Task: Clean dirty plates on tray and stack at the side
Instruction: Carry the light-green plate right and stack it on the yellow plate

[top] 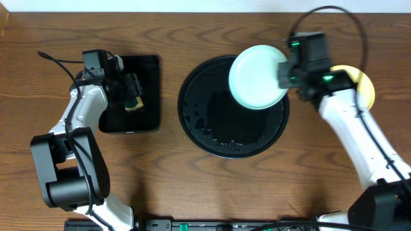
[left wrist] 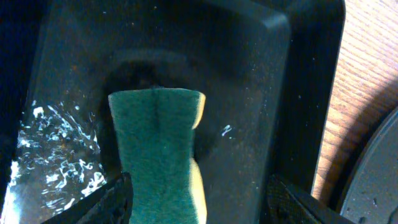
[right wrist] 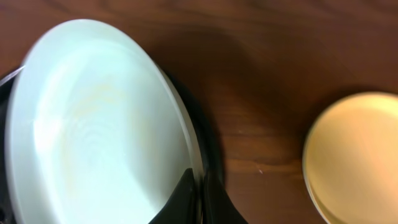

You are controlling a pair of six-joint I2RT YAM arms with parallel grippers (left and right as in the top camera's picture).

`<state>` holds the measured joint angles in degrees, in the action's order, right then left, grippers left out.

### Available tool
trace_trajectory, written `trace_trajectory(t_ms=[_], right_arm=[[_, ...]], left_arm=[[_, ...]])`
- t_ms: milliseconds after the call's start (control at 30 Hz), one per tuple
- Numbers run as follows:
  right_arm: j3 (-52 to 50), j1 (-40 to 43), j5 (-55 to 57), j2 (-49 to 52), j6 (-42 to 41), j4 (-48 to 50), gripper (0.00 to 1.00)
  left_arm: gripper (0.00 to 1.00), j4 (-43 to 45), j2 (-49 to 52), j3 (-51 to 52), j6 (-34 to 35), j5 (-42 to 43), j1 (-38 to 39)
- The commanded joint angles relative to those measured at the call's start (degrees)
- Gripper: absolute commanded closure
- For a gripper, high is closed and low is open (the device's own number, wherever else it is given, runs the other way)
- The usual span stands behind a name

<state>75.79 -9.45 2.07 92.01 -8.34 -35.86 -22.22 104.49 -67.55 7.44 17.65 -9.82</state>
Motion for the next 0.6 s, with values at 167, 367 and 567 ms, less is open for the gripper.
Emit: trace_trajectory(t_ms=[167, 367, 567], right_arm=[[0.3, 20.5, -11.8, -0.8, -2.1, -3.6, 0.98], [0.3, 31.3, -10.8, -0.8, -0.6, -3.6, 0.99], [0.3, 37.0, -9.4, 0.5, -0.2, -2.9, 0.99]], left_arm=[[0.30, 0.7, -0.2, -0.2, -0.6, -0.3, -0.1], [0.22, 0.6, -0.4, -0.2, -0.6, -0.4, -0.1], [0.18, 0.7, -0.4, -0.2, -0.6, -0.4, -0.1]])
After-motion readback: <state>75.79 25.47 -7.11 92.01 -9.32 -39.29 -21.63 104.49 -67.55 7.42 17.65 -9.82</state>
